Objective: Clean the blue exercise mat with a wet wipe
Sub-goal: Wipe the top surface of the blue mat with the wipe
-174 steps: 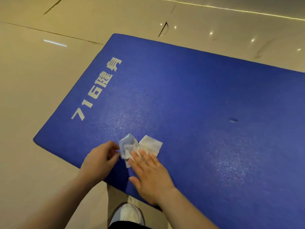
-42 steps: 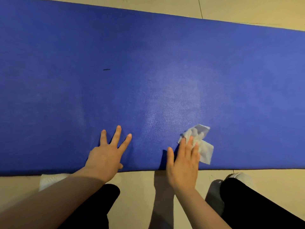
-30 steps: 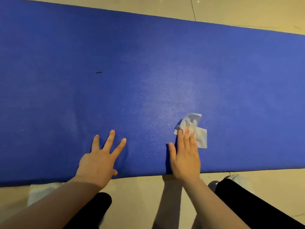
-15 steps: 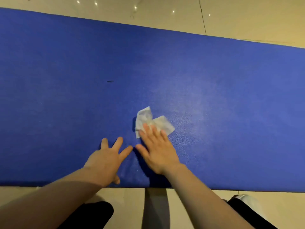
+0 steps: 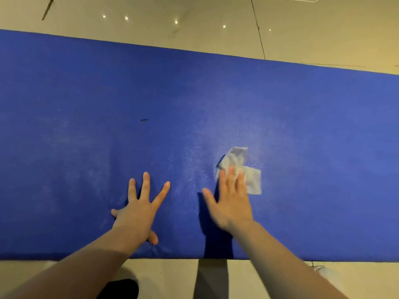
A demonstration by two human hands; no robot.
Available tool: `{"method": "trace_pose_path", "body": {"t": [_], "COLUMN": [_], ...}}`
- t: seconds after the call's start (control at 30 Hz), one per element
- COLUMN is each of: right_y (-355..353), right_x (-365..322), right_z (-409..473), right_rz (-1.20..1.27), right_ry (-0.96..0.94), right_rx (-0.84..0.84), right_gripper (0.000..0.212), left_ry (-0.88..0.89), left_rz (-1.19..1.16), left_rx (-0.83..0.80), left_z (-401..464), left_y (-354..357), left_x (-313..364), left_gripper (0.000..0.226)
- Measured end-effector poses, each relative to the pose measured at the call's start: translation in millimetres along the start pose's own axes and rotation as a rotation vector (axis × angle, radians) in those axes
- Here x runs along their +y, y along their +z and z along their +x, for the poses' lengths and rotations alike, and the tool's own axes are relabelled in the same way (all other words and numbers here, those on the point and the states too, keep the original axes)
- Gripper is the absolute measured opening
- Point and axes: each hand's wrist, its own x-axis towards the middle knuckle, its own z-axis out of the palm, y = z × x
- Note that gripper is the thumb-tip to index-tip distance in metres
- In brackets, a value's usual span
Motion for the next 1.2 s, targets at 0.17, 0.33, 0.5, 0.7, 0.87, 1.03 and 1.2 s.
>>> {"method": "trace_pose_path", "body": {"t": [0.17, 0.33, 0.5, 0.7, 0.87, 1.03, 1.2], "right_y": [13.3, -42.7, -55.3, -16.0, -4.8, -26.5, -55.7], "right_x": [-42.5, -13.4, 52.2, 26.3, -22.5, 0.5, 63.4], "right_z": [-24.2, -9.6, -4.2, -6.4, 6.5, 34.9, 51.8], "right_rz": [-0.132, -0.332, -0.185, -0.200, -0.207, -0.263, -0.070], "right_ry": [-0.177, -0.394, -0.212, -0.179, -0.556, -0.604, -0.134], "right_rx": [-0.217, -0.423, -0.336, -0.121, -0.218, -0.198, -0.084], "right_gripper": [0.102, 0.071, 0.071, 0.101, 0.119, 0.103, 0.089], "left_ry": [0.018, 0.023, 0.025, 0.044, 0.047, 0.091, 0.158], "left_rz": [-0.030, -0.044, -0.039, 0.072, 0.145, 0.172, 0.210], "left_rx": [0.010, 0.007, 0.025, 0.069, 0.049, 0.035, 0.130], "left_z": [1.4, -1.1, -2.0, 1.4, 4.2, -0.8, -1.4], "left_y": [-2.9, -4.0, -3.8, -1.8, -3.5, -8.1, 1.0], "left_x": [-3.3, -4.8, -4.7, -5.7, -6.0, -10.0, -30.4], "left_gripper": [0.135, 0.134, 0.134, 0.135, 0.137, 0.135, 0.111]}}
